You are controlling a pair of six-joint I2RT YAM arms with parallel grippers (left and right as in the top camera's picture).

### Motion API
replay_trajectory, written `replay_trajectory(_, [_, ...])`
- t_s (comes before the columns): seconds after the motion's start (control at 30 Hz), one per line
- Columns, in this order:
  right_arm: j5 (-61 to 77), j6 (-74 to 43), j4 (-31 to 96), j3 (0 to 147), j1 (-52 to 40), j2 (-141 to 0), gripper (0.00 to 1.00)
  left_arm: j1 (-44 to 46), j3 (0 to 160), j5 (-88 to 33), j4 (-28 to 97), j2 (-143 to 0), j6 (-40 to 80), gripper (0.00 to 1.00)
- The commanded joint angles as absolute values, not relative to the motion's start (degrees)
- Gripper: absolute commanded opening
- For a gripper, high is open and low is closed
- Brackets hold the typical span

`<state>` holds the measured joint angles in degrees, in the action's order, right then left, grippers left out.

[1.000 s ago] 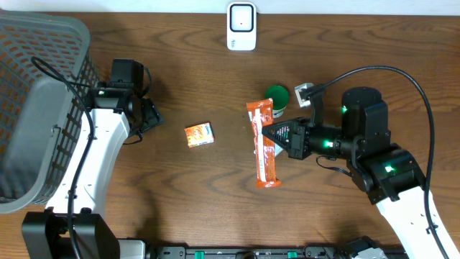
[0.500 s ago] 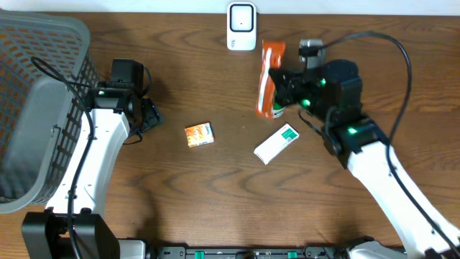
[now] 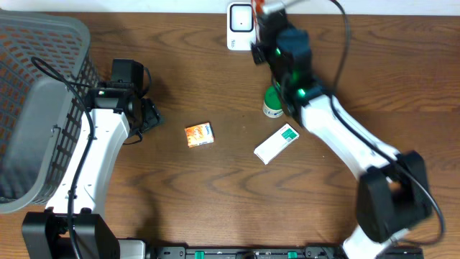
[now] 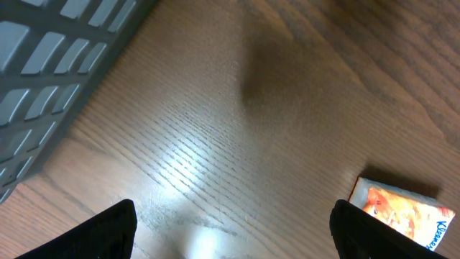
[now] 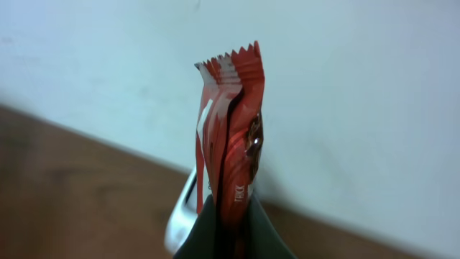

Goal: Scan the item barcode
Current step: 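Raise the TOP bar to the white scanner with the right gripper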

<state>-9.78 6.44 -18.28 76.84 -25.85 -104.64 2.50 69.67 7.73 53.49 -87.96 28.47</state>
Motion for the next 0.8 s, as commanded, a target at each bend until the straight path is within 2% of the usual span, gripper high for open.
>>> replay_trajectory(0.0, [-14.8,21.6,-18.7,87.9,-27.0,-113.3,0.01,2.3,69.2,8.6,53.6,-88.0,28.3,0.86])
replay_trajectory(0.17, [-20.5,37.1,-22.3,104.2,-28.0,-130.5,0.01,2.3,69.2,8.6,53.6,-88.0,28.3,0.86])
replay_trajectory(0.4, [-24.0,51.0,-25.1,115.7,-29.8,-143.5,0.01,2.3,69.2,8.6,53.6,-88.0,28.3,0.86])
replay_trajectory(0.6, [-23.5,49.8,-25.5,118.0,-30.5,-145.9,0.01,2.3,69.2,8.6,53.6,-88.0,28.3,0.86])
replay_trajectory(0.77, [-24.8,54.2,-25.9,118.0,-30.4,-145.3,0.01,2.3,69.2,8.6,53.6,-88.0,28.3,0.86])
